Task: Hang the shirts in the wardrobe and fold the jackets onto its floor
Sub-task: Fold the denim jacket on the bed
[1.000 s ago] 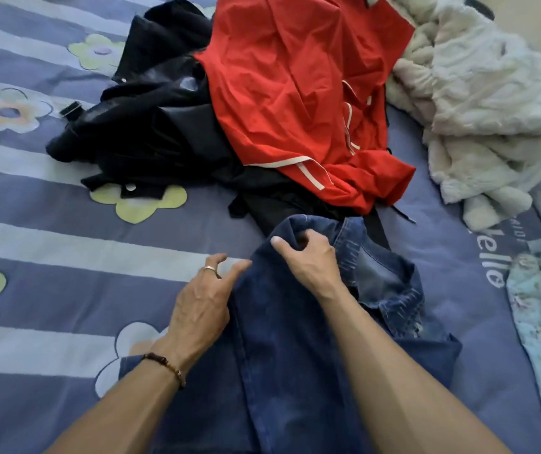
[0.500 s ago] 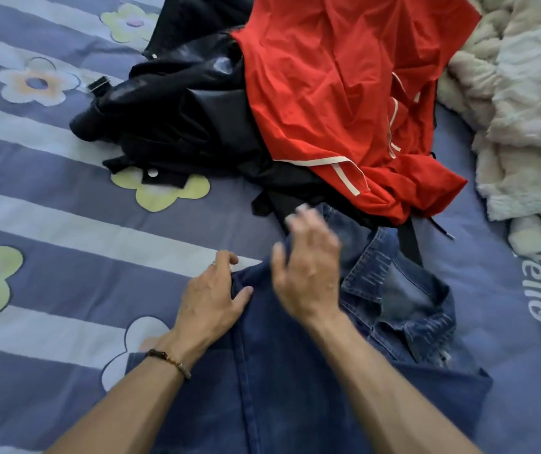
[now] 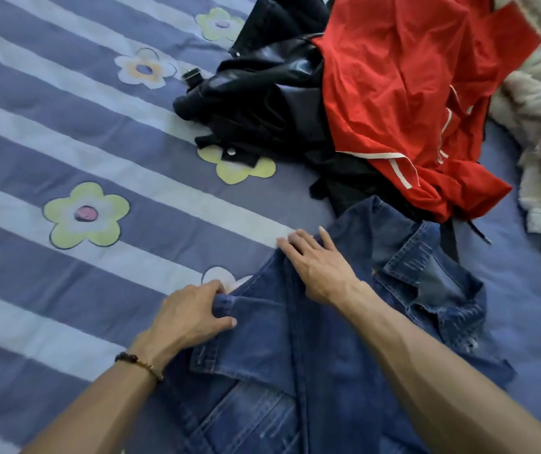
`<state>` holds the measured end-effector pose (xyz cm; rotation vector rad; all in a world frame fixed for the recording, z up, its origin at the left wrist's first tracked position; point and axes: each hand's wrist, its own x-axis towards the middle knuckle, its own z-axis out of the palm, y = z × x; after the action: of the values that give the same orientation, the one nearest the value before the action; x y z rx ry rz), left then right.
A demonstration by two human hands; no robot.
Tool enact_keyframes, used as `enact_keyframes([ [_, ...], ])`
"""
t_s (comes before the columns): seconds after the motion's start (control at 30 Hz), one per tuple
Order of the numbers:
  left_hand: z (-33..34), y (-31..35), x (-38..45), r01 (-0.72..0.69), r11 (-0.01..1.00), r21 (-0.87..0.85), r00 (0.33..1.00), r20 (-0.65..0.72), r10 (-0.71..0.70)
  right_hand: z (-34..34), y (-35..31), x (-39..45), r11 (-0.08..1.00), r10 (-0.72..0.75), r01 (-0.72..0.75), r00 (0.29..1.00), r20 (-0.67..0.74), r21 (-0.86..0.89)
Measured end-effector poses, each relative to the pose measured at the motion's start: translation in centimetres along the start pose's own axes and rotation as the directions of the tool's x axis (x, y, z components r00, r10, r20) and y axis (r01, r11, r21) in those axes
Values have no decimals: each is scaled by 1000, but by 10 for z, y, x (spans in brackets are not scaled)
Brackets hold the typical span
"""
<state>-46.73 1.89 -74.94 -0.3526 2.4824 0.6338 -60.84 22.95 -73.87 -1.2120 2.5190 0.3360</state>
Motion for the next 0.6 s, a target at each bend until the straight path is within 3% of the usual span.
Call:
enact_keyframes([
  [0.07, 3, -4, -6, -22, 999, -44, 1000, 2, 22, -5, -1, 9, 996, 53, -53, 999, 5, -68],
  [0.17, 21, 6, -22, -68, 990, -121, 985, -163, 48, -11, 10, 10, 993, 112, -111, 994, 13, -29],
  [0.27, 50, 23, -47, -115, 976, -185, 951, -304, 55, -12, 26, -13, 998, 59, -59, 997, -48, 8],
  [0.43, 103, 75, -99, -205, 977, 56, 901, -379, 211, 20, 55, -86, 994, -33, 1, 956, -291, -111],
  [0.5, 130, 95, -108, -178, 982, 63, 914, -359, 189, 36, 66, -106, 993, -19, -11, 967, -253, -115],
  [0.6, 151, 113, -116, -125, 989, -75, 933, -347, 91, 57, 73, -119, 997, 54, -58, 995, -89, -43],
])
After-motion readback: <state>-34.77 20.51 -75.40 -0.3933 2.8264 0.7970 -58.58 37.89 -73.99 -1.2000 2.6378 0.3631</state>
